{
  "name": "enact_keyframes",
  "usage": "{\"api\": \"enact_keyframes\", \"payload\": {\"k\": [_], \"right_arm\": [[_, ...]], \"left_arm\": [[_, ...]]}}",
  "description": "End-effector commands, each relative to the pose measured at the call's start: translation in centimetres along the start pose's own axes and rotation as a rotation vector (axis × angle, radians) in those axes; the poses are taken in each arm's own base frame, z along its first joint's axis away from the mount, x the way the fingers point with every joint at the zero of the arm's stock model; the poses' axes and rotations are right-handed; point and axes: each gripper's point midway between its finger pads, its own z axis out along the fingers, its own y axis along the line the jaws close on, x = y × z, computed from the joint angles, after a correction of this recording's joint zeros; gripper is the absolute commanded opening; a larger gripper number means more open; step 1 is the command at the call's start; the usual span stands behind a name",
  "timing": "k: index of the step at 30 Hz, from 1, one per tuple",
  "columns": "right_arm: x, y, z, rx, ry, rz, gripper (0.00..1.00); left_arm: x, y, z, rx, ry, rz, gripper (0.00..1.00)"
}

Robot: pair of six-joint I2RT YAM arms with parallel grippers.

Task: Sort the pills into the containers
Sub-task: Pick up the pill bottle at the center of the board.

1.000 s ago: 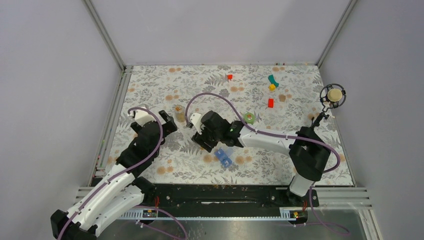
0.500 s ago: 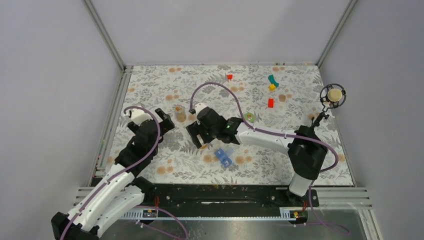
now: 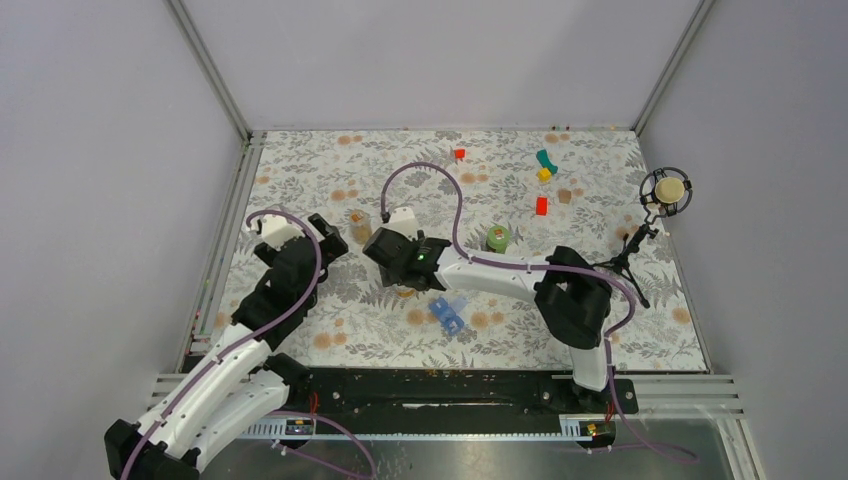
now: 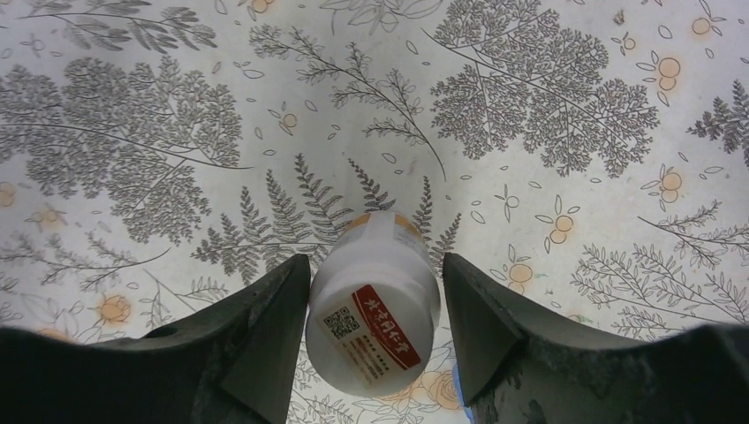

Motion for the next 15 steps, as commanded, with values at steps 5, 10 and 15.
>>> {"api": "enact_keyframes", "payload": {"k": [5, 10, 15], "right_arm": [[-0.2, -0.4, -0.3, 0.058, -0.006, -0.004, 0.57], [-1.2, -0.1, -2.3, -0.035, -0.023, -0.088, 0.45], [-3.7, -1.2, -5.7, -0.207, -0.094, -0.281, 0.45]], "left_arm": [[-1.0, -0.9, 0.4, 0.019, -0.026, -0.048, 0.99], [0.2, -1.8, 0.5, 0.078, 0.01, -0.036, 0.98], [1.4, -5.2, -0.3, 0.289, 0.071, 0.027, 0.99]]}}
